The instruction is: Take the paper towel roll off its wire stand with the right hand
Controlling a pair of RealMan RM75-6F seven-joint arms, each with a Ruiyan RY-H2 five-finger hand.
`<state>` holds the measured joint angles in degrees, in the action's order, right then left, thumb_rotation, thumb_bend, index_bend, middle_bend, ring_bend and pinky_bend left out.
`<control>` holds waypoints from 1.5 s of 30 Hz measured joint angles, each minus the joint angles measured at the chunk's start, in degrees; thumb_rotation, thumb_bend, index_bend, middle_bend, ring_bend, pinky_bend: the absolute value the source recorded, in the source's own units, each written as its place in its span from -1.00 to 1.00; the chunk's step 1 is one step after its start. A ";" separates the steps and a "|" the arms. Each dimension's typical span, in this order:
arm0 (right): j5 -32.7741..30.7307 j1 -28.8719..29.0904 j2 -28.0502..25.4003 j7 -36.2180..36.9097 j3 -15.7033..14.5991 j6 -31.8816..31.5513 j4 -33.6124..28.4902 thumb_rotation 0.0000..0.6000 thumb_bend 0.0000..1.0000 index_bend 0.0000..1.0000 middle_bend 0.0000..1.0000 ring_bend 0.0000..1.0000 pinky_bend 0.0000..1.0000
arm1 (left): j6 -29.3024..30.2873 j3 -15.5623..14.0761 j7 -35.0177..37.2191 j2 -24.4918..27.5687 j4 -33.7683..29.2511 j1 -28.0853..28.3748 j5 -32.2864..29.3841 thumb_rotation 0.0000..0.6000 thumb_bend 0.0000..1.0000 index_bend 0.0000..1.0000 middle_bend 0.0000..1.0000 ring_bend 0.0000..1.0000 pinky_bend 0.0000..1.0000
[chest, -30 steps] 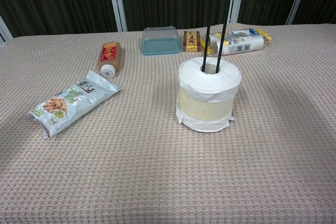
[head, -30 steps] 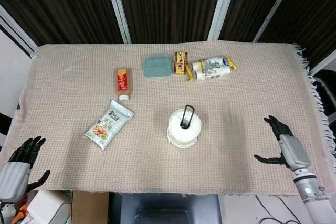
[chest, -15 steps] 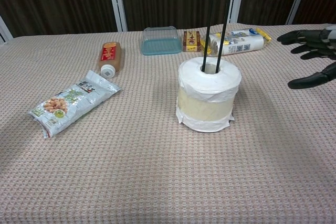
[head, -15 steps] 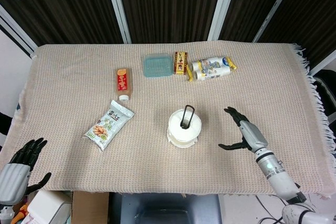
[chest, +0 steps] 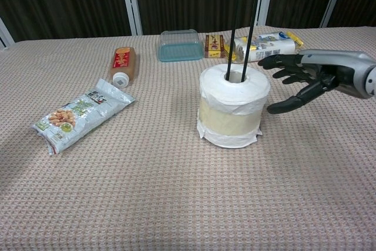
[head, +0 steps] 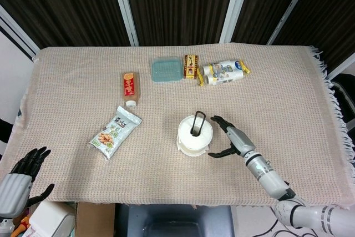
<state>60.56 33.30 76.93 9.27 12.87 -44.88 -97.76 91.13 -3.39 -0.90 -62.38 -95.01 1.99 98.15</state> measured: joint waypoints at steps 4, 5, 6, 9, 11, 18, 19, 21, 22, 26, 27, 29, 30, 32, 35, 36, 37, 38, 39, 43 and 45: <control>0.69 0.59 2.18 -1.74 -0.27 -1.41 1.65 1.00 -1.00 -1.00 -1.00 -1.00 -1.00 | -0.04 -0.12 0.07 0.15 -0.08 -0.03 0.18 1.00 -0.42 -0.78 -0.86 -0.87 -0.60; 0.87 0.70 2.87 -2.27 -0.34 -2.00 2.20 1.00 -1.00 -1.00 -1.00 -1.00 -1.00 | -0.05 -0.14 0.12 0.17 -0.10 -0.02 0.21 1.00 -0.42 -0.77 -0.86 -0.87 -0.60; 0.96 0.89 3.89 -2.90 -0.41 -2.61 2.95 1.00 -1.00 -1.00 -1.00 -1.00 -1.00 | -0.07 -0.19 0.20 0.22 -0.16 -0.02 0.29 1.00 -0.42 -0.77 -0.86 -0.87 -0.60; 0.14 1.70 6.12 -3.58 -0.26 -3.00 4.49 1.00 -1.00 -1.00 -1.00 -1.00 -1.00 | -0.08 -0.37 0.22 0.34 -0.23 -0.04 0.62 1.00 -0.42 -0.76 -0.86 -0.87 -0.60; -0.52 2.25 7.00 -3.79 -0.09 -2.86 5.37 1.00 -1.00 -1.00 -1.00 -1.00 -1.00 | 0.00 -0.46 0.23 0.39 -0.22 -0.06 0.93 1.00 -0.42 -0.75 -0.85 -0.86 -0.60; -0.73 3.26 11.75 -7.16 -0.21 -5.61 10.94 1.00 -1.00 -0.99 -0.94 -0.90 -0.90 | 0.07 -0.56 0.79 0.55 -0.19 -0.11 1.02 1.00 -0.42 -0.73 -0.84 -0.86 -0.60; -0.75 3.31 12.42 -7.52 -0.22 -6.13 11.66 1.00 -1.00 -0.93 -0.87 -0.81 -0.84 | 0.08 -0.57 0.89 0.60 -0.21 -0.11 1.02 1.00 -0.42 -0.73 -0.84 -0.86 -0.60; -0.55 3.32 13.90 -7.93 -0.14 -7.54 13.23 1.00 -1.00 -0.68 -0.69 -0.63 -0.73 | 0.12 -0.57 1.03 0.65 -0.23 -0.12 1.11 1.00 -0.42 -0.73 -0.84 -0.86 -0.60; -0.31 3.28 14.57 -7.90 -0.10 -8.16 13.87 1.00 -1.00 -0.52 -0.60 -0.54 -0.69 | 0.13 -0.59 1.02 0.63 -0.20 -0.12 1.16 1.00 -0.42 -0.73 -0.84 -0.86 -0.60; 1.32 2.97 16.84 -7.15 -0.05 -10.05 16.51 1.00 -1.00 -0.13 -0.38 -0.27 -0.60 | -0.06 -0.80 0.88 0.63 -0.18 -0.08 1.52 1.00 -0.42 -0.72 -0.84 -0.86 -0.60; 1.73 2.85 17.39 -6.90 -0.05 -10.43 17.15 1.00 -1.00 -0.05 -0.32 -0.22 -0.58 | -0.17 -0.87 0.77 0.67 -0.18 -0.04 1.63 1.00 -0.42 -0.72 -0.84 -0.86 -0.60; 2.36 2.65 18.12 -6.55 -0.06 -11.06 17.92 1.00 -1.00 0.09 -0.22 -0.12 -0.56 | -0.16 -0.93 0.67 0.72 -0.23 -0.06 1.71 1.00 -0.42 -0.72 -0.84 -0.86 -0.60; 2.75 2.52 18.47 -6.36 -0.07 -11.46 18.33 1.00 -1.00 0.16 -0.18 -0.08 -0.54 | -0.11 -0.94 0.66 0.73 -0.24 -0.09 1.74 1.00 -0.42 -0.72 -0.84 -0.86 -0.60; 3.32 2.30 18.87 -6.11 -0.08 -12.05 18.72 1.00 -1.00 0.24 -0.13 -0.03 -0.51 | 0.02 -0.95 0.81 0.75 -0.23 -0.12 1.82 1.00 -0.42 -0.72 -0.84 -0.86 -0.60; 4.09 1.97 19.06 -5.91 -0.04 -12.87 18.88 1.00 -1.00 0.30 -0.11 -0.01 -0.50 | 0.06 -0.89 0.87 0.76 -0.19 -0.13 1.78 1.00 -0.42 -0.72 -0.84 -0.86 -0.60; 4.46 1.87 19.01 -5.91 0.02 -13.27 18.79 1.00 -1.00 0.31 -0.11 -0.01 -0.50 | -0.01 -0.90 0.90 0.78 -0.19 -0.10 1.76 1.00 -0.42 -0.72 -0.84 -0.86 -0.60; 4.82 1.79 18.90 -5.87 0.08 -13.60 18.63 1.00 -1.00 0.32 -0.10 -0.01 -0.50 | -0.03 -0.92 0.92 0.78 -0.21 -0.10 1.76 1.00 -0.42 -0.72 -0.84 -0.86 -0.60; 5.18 1.70 18.71 -5.82 0.18 -13.97 18.36 1.00 -1.00 0.32 -0.10 -0.01 -0.50 | -0.04 -0.93 0.93 0.80 -0.23 -0.11 1.79 1.00 -0.42 -0.72 -0.84 -0.86 -0.60; 5.52 1.60 18.33 -5.74 0.35 -14.40 17.83 1.00 -1.00 0.32 -0.10 -0.01 -0.50 | 0.01 -0.96 0.93 0.84 -0.27 -0.13 1.85 1.00 -0.42 -0.72 -0.84 -0.86 -0.60; 5.98 1.34 16.17 -5.31 1.42 -15.01 14.78 1.00 -1.00 0.32 -0.10 -0.01 -0.50 | 0.11 -0.97 0.93 0.82 -0.25 -0.17 1.94 1.00 -0.42 -0.72 -0.84 -0.86 -0.60; 5.98 1.24 14.34 -4.91 2.25 -15.06 12.21 1.00 -1.00 0.32 -0.10 -0.01 -0.50 | 0.09 -0.97 0.86 0.79 -0.24 -0.16 1.98 1.00 -0.42 -0.72 -0.84 -0.86 -0.60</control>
<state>66.54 34.53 91.27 4.36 15.12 -59.94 -85.54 91.22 -4.37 -0.05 -61.58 -95.25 1.83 100.13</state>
